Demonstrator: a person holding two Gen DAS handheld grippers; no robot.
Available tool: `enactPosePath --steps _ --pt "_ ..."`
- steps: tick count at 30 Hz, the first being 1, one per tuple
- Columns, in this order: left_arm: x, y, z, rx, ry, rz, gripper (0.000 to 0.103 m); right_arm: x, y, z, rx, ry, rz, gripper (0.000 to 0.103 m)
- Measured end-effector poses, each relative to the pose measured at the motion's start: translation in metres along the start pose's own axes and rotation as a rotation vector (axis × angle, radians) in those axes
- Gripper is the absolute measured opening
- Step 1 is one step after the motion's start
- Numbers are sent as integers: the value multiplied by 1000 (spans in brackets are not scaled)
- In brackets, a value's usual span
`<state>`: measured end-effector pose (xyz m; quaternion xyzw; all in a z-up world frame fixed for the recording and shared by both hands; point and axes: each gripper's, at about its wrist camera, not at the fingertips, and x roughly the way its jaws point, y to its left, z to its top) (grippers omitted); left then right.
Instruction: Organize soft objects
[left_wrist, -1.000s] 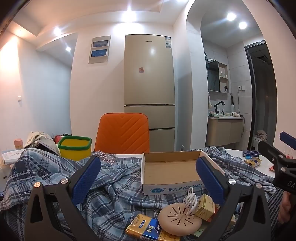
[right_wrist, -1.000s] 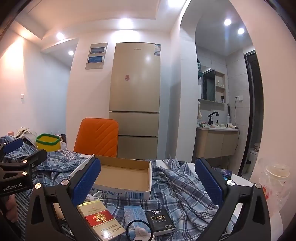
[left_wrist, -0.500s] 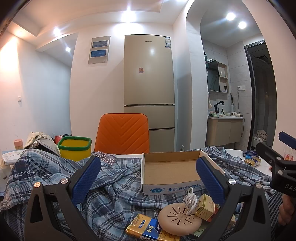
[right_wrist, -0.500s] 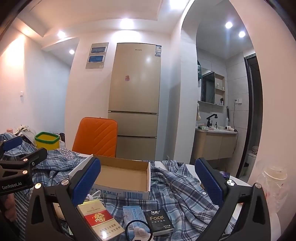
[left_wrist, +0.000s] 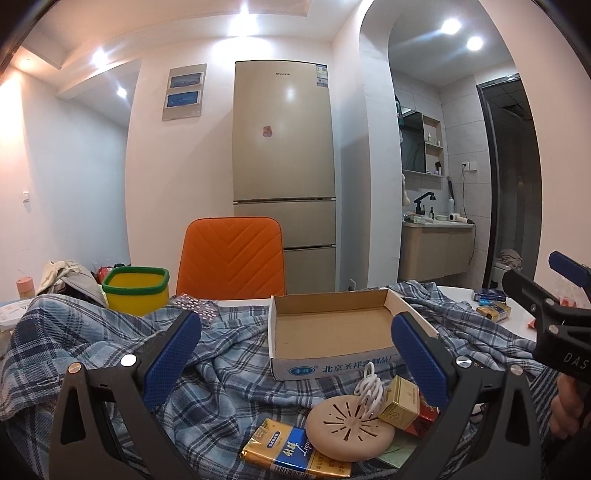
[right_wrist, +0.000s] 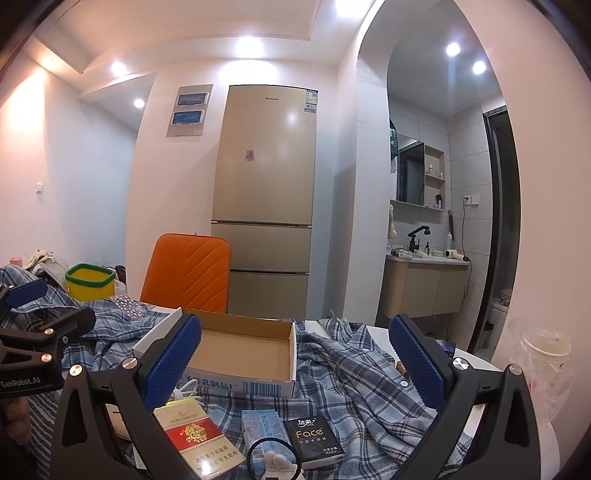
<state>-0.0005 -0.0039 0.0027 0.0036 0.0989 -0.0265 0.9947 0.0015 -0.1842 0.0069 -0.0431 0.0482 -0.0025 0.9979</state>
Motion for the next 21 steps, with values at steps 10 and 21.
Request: enactPosePath --steps 10,21 --pt "3 0 -3 1 2 4 102 0 0 -1 -2 -2 0 103" --pt "-1 0 -1 3 -9 1 102 0 0 0 -1 -2 0 103"
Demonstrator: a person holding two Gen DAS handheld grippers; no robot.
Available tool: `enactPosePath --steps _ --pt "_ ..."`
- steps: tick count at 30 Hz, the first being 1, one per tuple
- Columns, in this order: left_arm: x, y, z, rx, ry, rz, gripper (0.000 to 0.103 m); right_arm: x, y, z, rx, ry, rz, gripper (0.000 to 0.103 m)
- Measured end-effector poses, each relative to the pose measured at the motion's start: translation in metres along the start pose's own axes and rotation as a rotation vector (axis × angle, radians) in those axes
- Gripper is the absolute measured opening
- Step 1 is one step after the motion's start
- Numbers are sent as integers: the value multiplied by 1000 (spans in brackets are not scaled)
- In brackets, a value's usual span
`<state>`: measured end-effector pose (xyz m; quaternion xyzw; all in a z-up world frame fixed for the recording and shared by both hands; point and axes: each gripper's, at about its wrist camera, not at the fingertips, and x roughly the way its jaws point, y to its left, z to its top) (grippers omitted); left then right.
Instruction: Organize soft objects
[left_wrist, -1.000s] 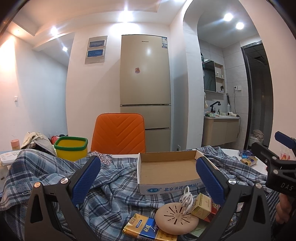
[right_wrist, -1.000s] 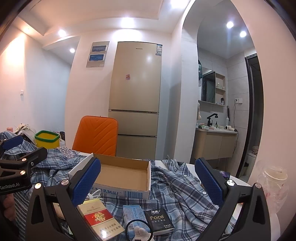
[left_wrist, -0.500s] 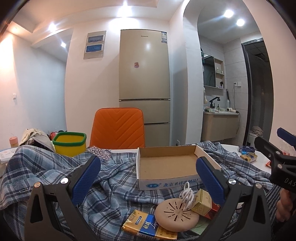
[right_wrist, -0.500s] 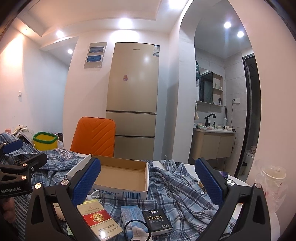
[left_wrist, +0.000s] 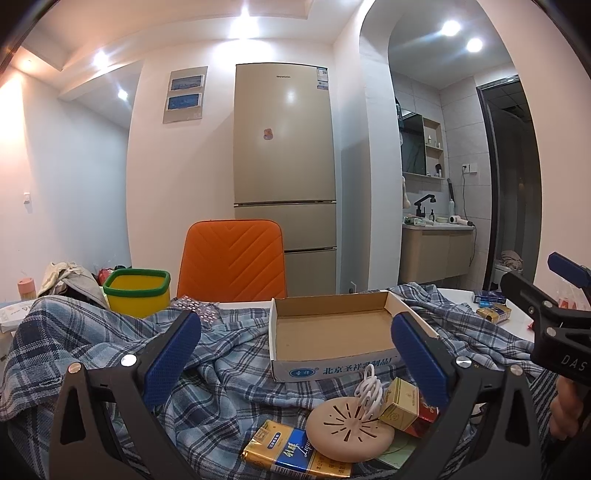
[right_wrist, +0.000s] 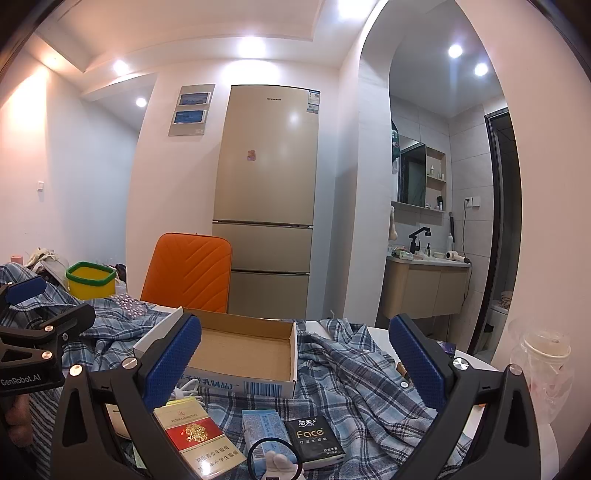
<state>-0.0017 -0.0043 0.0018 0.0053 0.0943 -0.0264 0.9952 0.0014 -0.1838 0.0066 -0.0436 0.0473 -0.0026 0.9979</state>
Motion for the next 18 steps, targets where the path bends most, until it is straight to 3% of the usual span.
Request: enactPosePath --steps 18 --pt "4 5 12 -14 42 34 102 -1 -3 9 12 7 6 103"
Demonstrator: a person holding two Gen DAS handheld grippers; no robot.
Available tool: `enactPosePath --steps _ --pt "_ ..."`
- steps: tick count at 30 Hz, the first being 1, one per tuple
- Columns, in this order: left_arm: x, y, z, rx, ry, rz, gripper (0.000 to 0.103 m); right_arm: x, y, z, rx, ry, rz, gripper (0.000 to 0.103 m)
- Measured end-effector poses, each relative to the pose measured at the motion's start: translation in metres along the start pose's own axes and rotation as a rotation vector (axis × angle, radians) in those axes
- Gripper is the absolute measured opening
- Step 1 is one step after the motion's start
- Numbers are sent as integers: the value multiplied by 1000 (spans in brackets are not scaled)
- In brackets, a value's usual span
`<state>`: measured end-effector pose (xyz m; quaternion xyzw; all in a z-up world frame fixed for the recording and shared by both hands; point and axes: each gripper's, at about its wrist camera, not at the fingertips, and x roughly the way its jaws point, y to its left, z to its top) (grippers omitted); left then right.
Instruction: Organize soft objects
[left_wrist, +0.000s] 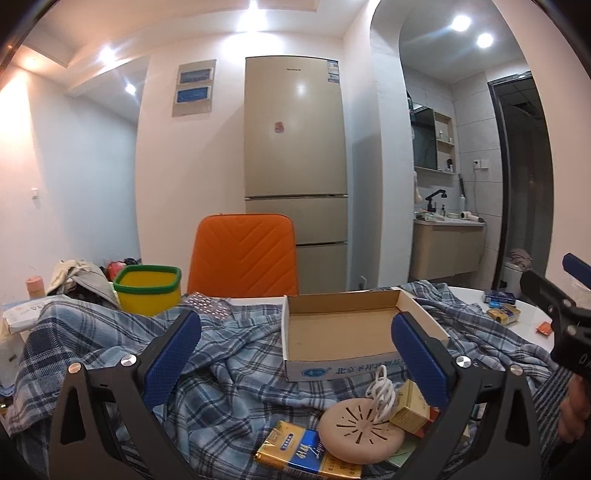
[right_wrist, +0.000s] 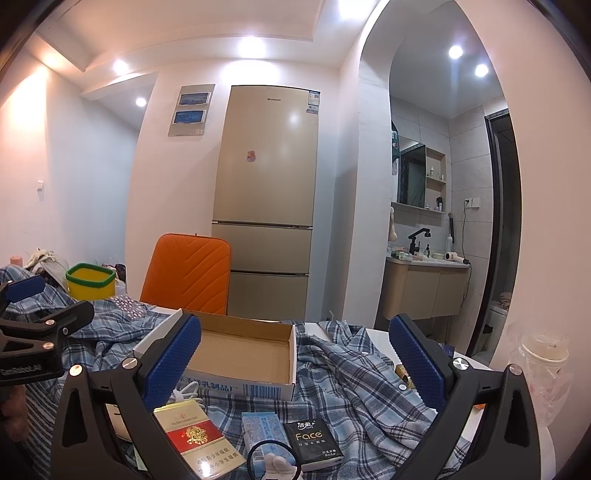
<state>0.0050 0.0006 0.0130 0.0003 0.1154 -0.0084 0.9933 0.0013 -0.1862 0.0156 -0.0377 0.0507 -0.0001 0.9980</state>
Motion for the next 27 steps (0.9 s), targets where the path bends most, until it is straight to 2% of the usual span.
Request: enactPosePath --steps 7,12,17,23,27 --pt "-11 2 10 -4 -38 9 102 -6 -7 10 36 -21 -3 103" --pt "-14 -1 15 14 -23 24 102 -8 -8 14 35 -22 -2 103" --pt "-17 -1 19 7 -3 4 102 -8 -9 16 35 -15 3 103" --pt "-19 1 19 3 23 24 102 -11 -1 24 17 30 13 103" --pt "-20 2 19 -13 54 21 102 -13 9 25 9 95 25 103"
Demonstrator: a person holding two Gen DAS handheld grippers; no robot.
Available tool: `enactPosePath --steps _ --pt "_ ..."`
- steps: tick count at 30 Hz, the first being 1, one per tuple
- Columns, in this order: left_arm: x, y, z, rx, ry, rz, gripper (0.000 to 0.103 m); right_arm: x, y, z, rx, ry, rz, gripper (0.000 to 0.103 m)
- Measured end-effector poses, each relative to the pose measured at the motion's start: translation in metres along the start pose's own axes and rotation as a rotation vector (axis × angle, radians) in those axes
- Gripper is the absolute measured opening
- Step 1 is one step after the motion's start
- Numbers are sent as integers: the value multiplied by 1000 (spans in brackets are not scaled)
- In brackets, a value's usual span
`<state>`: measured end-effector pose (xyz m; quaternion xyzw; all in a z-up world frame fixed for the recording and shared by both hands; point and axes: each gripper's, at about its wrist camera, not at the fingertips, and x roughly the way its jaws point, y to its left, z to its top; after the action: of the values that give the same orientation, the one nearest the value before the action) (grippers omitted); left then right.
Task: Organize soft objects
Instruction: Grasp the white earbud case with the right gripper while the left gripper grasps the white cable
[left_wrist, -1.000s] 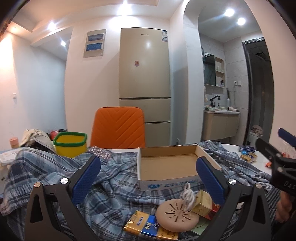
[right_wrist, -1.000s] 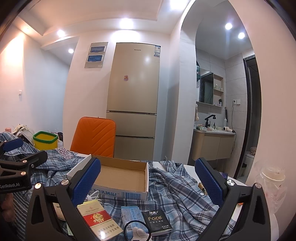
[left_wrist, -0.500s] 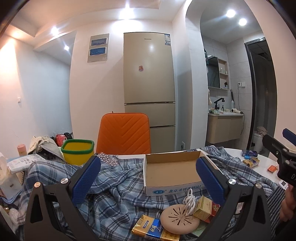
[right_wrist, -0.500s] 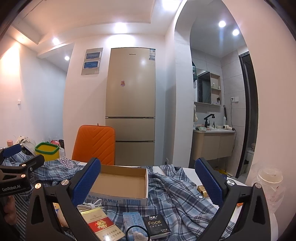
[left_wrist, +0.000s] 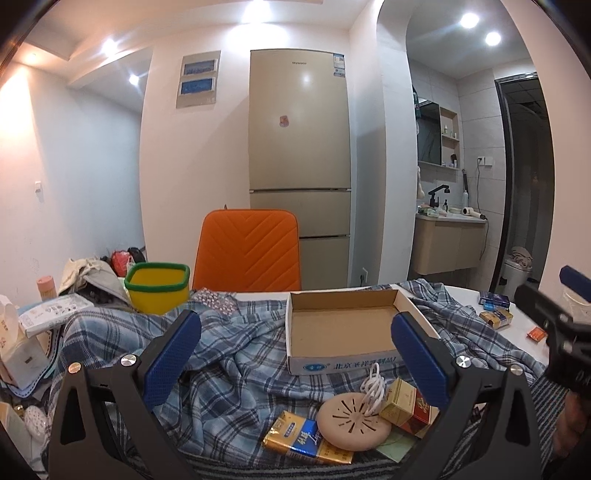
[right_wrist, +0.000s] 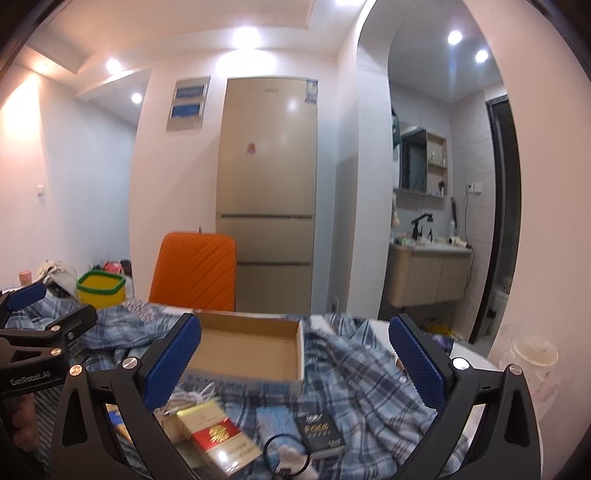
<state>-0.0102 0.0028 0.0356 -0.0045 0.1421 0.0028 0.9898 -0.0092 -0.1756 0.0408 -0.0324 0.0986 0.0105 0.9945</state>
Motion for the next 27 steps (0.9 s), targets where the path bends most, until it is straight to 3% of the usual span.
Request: enactPosePath --steps 8,14,21,27 --pt "-13 -3 -15 26 82 -15 102 -14 1 -1 28 68 92 103" --pt "-20 -2 -33 2 163 -28 102 -21 -8 -11 28 93 114 103" --pt "-18 -11 -50 20 233 -42 102 -9 -13 -34 62 206 158 103" --pt "-16 -14 -50 7 255 -56 102 -8 -25 -40 62 241 132 103"
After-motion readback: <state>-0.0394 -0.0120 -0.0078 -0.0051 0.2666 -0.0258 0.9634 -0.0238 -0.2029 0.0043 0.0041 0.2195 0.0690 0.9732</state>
